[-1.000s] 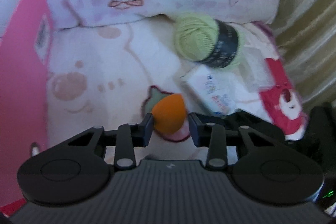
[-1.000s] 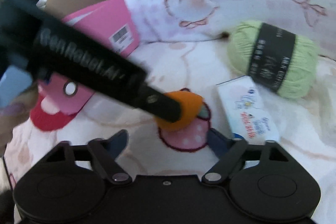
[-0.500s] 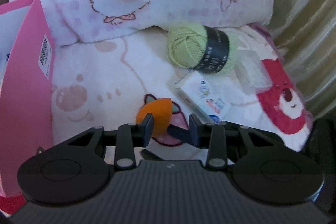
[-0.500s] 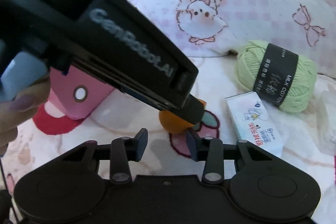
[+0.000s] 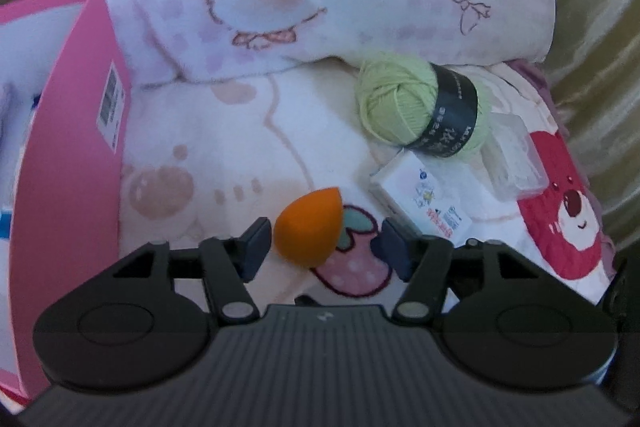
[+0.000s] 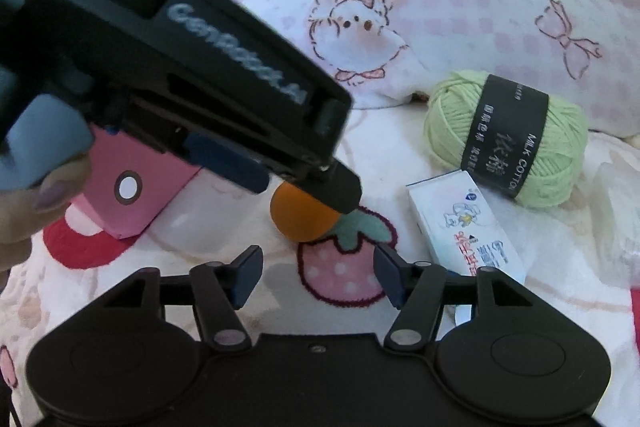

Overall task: Organize objects
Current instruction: 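Close the left gripper on the orange sponge, then lift the orange sponge with the left gripper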

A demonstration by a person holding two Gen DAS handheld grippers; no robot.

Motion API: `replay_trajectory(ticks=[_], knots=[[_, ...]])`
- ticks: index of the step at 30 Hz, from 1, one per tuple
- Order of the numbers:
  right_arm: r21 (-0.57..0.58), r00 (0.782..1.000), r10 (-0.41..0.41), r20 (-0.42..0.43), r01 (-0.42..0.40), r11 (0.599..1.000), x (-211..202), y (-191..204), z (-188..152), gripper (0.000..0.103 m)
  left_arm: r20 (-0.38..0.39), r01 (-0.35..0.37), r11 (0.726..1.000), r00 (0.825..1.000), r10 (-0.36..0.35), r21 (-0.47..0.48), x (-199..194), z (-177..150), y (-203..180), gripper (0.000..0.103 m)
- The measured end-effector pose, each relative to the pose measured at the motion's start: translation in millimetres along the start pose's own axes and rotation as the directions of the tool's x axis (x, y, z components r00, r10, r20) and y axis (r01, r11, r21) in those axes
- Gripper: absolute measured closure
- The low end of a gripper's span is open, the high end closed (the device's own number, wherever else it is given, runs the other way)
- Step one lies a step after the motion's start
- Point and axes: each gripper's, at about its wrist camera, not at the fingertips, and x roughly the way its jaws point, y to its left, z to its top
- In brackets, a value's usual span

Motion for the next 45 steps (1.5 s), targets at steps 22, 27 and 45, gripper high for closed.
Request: replay_trajectory(ticks=[22,27,45], knots=[[-0.015,0.998,-0.058,0.021,0.059,0.998,2.2,7.9,-10.4,0.033,0.015,0.175,0.965,0.984,-0.175,-0.196,11.1,-2.9,27.8,0.079],[-0.004,0.997,-0.078,0.017,0.078,0.997,7.8,6.2,-12.5,0.033,0.008,0.133,0.980,0.991,-0.133,-0.146,14.0,-8.2,19.0,0.079],[-0.104,0.993,-0.114,-0.011,0.112,0.988,-23.9,46.8,-29.8,0.056,0.002,0.132,0.985,0.991,-0.133,-0.114,-27.1,-46.2,-5.0,0.079]])
